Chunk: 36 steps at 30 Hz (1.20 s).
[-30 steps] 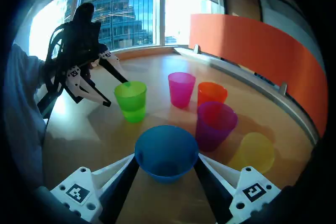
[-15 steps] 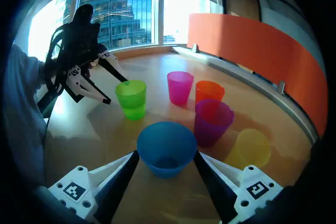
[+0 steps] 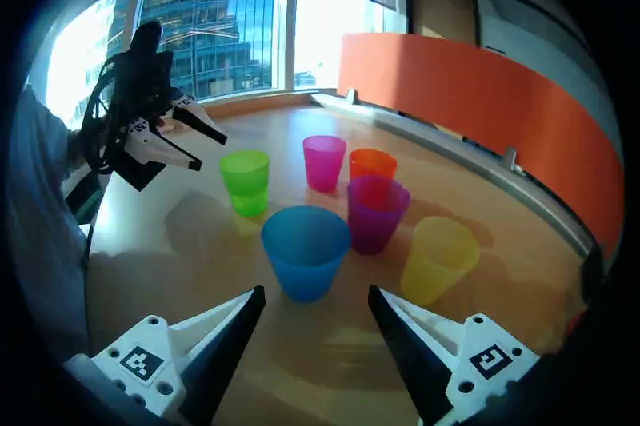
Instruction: Pour water
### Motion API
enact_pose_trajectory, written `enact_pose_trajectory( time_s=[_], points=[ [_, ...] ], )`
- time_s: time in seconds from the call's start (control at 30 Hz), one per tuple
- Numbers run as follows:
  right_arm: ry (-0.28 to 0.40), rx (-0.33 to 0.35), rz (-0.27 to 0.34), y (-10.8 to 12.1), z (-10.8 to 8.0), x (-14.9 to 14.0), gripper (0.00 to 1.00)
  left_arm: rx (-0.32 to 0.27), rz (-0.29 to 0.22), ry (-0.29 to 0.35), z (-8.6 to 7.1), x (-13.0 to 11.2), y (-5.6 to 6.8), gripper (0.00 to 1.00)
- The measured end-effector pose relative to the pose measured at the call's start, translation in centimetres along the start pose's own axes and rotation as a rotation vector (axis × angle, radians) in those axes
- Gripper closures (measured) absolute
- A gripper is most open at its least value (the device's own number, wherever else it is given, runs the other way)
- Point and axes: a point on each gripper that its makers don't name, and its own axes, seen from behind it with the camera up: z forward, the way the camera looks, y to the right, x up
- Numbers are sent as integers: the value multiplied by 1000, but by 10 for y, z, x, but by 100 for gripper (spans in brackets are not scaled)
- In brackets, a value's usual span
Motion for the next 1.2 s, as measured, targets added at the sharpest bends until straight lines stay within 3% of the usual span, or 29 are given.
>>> enact_pose_trajectory(
  time_s=[0.37, 0.6, 0.97, 1.2],
  points=[
    [48, -97, 49, 13, -36, -4, 0, 164, -13, 179, -35, 40, -25, 1],
    [109, -165, 93, 21, -52, 2, 0, 232, -51, 254, -52, 53, -35, 1],
    [249, -362, 198, 47, -72, 23, 0, 342, -84, 347, -72, 68, -45, 1],
    [296, -568, 221, 83, -84, 23, 0, 406, -111, 382, -78, 73, -53, 1]
  ],
)
